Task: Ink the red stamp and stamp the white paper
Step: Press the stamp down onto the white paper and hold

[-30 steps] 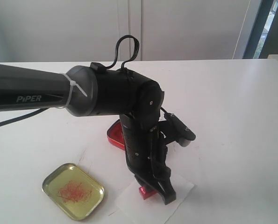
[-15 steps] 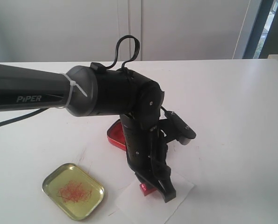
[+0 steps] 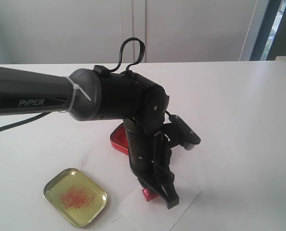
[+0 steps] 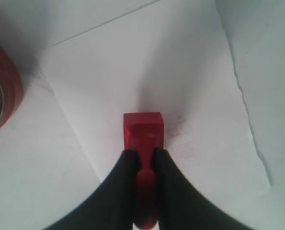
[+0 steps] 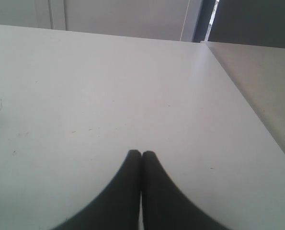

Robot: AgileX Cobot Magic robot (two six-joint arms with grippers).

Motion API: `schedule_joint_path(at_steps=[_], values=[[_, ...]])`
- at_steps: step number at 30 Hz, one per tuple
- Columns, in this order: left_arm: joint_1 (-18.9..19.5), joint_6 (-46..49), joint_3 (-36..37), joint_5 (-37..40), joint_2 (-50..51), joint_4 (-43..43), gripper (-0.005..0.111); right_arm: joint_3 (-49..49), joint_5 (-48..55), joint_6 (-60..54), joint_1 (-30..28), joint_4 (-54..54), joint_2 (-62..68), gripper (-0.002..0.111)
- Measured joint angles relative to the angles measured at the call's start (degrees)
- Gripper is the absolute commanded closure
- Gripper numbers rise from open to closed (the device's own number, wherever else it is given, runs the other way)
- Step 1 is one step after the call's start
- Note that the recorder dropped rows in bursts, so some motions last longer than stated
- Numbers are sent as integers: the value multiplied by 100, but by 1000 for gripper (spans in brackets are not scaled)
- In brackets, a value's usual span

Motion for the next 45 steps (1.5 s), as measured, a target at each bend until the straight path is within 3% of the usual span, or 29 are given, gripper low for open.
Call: schedule_joint_path(at_steps=[45], values=[[5, 0, -106, 150, 351, -4, 107, 0, 0, 0, 0, 0, 0, 108]])
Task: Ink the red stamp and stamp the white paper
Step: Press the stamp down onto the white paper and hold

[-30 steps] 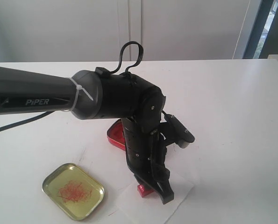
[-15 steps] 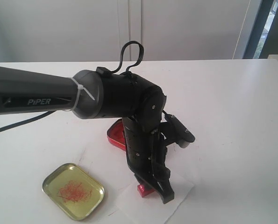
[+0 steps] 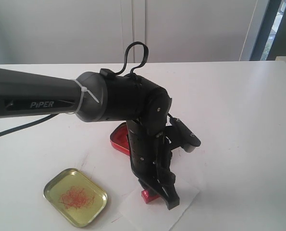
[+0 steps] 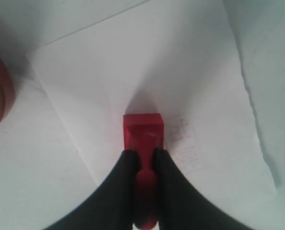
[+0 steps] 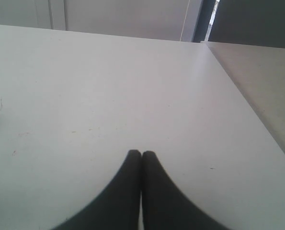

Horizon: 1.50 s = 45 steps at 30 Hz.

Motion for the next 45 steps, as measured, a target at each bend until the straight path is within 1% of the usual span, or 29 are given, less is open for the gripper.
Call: schedule_joint_path(at_steps=[13, 23, 45], values=[[9, 10, 0, -10, 8, -50, 107, 0, 0, 0, 0, 0, 0, 108], [187, 23, 0, -10, 21, -330, 107, 0, 0, 0, 0, 0, 0, 108], [192, 23, 0, -44, 21, -428, 107, 0, 0, 0, 0, 0, 0, 108]])
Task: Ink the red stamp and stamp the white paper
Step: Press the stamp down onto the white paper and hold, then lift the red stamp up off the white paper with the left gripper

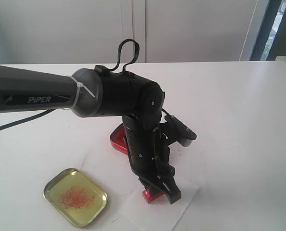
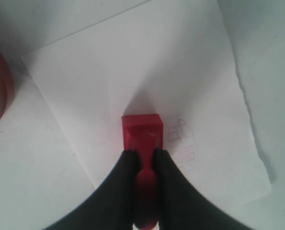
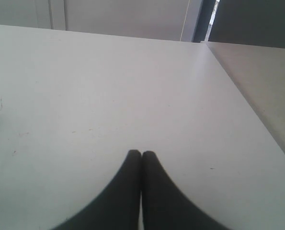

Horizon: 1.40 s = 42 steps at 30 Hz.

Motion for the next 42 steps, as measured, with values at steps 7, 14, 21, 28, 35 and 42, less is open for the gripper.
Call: schedule_joint_path(at_steps=[7, 14, 21, 28, 35, 42], values=[[0, 0, -71, 53, -56, 0, 107, 0, 0, 0, 0, 0, 0, 108], [0, 0, -71, 41, -99, 10, 107, 0, 0, 0, 0, 0, 0, 108], [0, 0, -29, -55, -160, 34, 107, 0, 0, 0, 0, 0, 0, 108], [0, 0, -29, -134, -208, 43, 107, 0, 0, 0, 0, 0, 0, 108], [0, 0, -29, -134, -242, 43, 107, 0, 0, 0, 0, 0, 0, 108], [0, 0, -29, -134, -244, 43, 107, 0, 0, 0, 0, 0, 0, 108]])
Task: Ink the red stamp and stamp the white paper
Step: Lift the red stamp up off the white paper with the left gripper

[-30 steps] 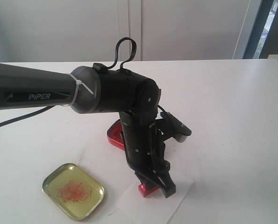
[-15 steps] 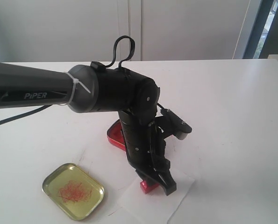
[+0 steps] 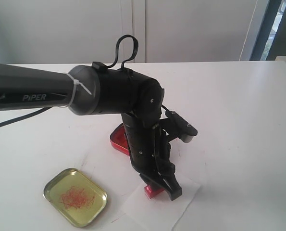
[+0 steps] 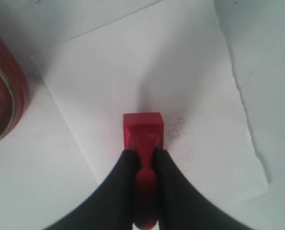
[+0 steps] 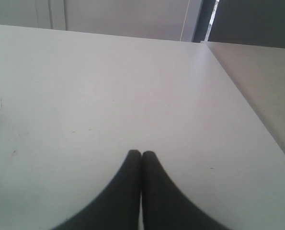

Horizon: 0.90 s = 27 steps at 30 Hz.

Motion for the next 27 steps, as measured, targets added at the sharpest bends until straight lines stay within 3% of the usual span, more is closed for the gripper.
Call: schedule_joint_path(at_steps=[27], values=[[0, 0, -39, -96, -420, 39, 107, 0, 0, 0, 0, 0, 0, 108]])
